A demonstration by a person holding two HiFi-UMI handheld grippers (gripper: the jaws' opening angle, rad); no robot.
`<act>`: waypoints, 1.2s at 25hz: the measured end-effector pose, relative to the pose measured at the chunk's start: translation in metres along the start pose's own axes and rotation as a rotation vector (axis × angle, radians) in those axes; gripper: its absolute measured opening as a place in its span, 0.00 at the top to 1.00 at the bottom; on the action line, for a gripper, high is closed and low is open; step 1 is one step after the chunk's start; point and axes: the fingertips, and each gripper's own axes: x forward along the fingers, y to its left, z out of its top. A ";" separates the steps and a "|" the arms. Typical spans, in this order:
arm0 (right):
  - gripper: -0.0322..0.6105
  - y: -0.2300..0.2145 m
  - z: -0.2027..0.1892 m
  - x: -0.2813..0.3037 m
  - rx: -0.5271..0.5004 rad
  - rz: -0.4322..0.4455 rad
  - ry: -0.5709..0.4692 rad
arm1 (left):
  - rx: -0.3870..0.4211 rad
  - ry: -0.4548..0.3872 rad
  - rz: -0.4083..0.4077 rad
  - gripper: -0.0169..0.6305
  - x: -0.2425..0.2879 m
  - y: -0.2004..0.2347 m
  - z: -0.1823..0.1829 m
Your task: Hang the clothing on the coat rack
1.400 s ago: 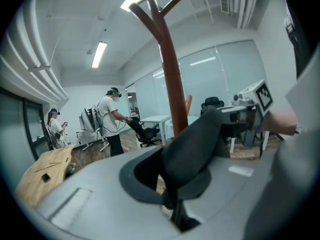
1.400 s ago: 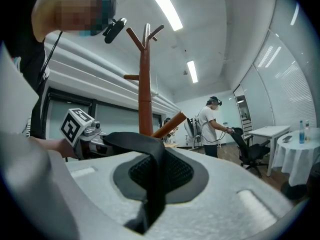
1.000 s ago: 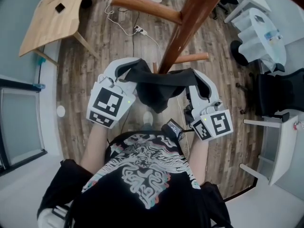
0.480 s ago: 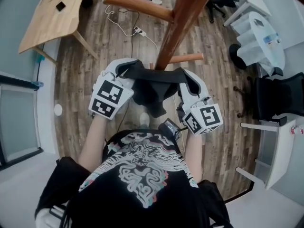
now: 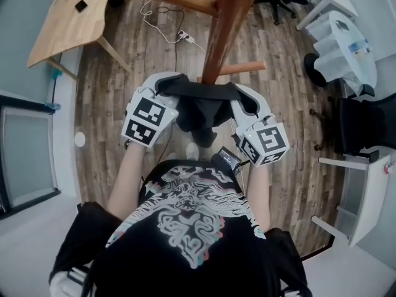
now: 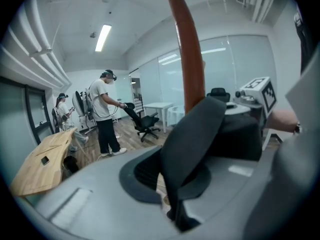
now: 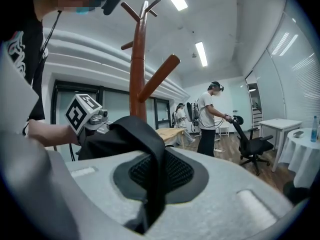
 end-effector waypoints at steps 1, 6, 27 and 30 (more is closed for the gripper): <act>0.91 0.000 -0.003 0.001 0.001 0.003 0.005 | -0.001 0.005 -0.002 0.98 0.002 -0.001 -0.001; 0.91 0.003 -0.014 0.007 0.015 0.023 0.024 | -0.011 0.029 -0.005 0.98 0.009 -0.007 -0.009; 0.91 0.022 -0.038 0.015 0.054 0.070 0.072 | -0.001 0.105 -0.040 0.98 0.025 -0.033 -0.043; 0.91 0.023 -0.041 0.012 0.046 0.060 0.078 | 0.001 0.113 -0.027 0.98 0.022 -0.035 -0.047</act>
